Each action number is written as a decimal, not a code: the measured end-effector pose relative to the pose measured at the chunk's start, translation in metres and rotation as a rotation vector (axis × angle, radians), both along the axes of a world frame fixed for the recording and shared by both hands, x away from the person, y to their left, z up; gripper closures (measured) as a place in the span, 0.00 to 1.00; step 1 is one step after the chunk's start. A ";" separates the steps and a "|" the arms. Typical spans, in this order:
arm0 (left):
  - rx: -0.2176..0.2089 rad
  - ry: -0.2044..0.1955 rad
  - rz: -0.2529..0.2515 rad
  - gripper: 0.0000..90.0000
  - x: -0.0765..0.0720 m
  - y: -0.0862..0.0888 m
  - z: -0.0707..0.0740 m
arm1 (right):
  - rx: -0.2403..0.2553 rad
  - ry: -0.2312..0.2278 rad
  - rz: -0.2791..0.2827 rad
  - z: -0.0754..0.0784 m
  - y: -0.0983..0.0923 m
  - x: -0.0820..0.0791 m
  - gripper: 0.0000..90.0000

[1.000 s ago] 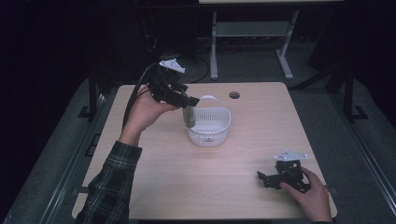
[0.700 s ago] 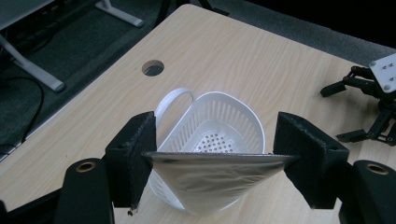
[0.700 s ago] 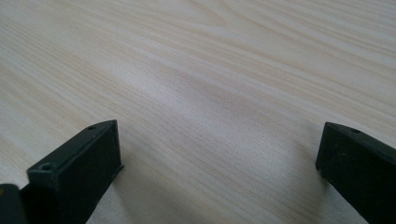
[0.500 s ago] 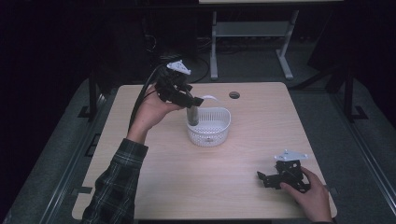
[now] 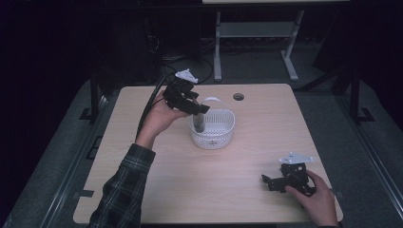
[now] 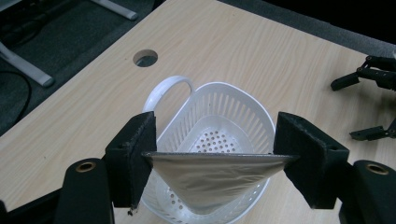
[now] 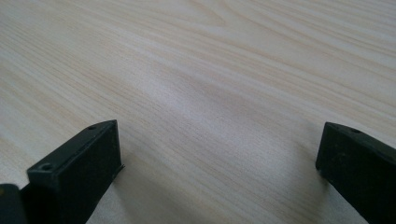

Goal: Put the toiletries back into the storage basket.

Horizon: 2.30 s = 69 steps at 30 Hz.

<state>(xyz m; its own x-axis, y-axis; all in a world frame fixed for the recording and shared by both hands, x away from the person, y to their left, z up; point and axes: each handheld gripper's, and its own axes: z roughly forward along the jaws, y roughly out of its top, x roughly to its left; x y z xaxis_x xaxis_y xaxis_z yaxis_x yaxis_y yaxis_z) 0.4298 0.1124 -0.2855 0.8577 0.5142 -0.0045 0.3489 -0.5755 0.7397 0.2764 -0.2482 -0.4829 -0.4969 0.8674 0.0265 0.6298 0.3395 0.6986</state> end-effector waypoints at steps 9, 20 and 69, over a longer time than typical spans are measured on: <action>0.014 0.003 -0.003 0.33 0.002 -0.003 -0.010 | -0.001 -0.001 0.000 0.000 0.000 0.000 0.00; 0.022 0.009 0.006 0.33 0.003 -0.005 -0.025 | -0.001 0.000 0.000 0.000 0.000 0.000 0.00; 0.041 0.044 0.026 0.21 0.007 0.000 -0.064 | -0.001 0.000 -0.001 0.000 0.000 0.000 0.00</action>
